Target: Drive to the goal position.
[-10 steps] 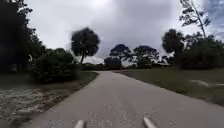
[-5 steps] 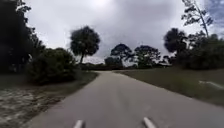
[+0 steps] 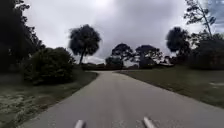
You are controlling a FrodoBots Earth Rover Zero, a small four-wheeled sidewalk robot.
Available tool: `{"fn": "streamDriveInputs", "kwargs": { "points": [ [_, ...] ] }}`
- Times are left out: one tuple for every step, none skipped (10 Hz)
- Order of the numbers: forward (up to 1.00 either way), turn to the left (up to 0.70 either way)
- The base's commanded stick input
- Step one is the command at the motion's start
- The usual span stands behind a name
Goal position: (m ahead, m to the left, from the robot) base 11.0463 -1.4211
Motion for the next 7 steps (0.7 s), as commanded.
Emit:
{"fn": "streamDriveInputs", "kwargs": {
  "points": [
    [0.85,0.0],
    [0.85,0.0],
    [0.85,0.0],
    [0.85,0.0],
    [0.85,0.0],
    [0.85,0.0],
    [0.85,0.0]
  ]
}}
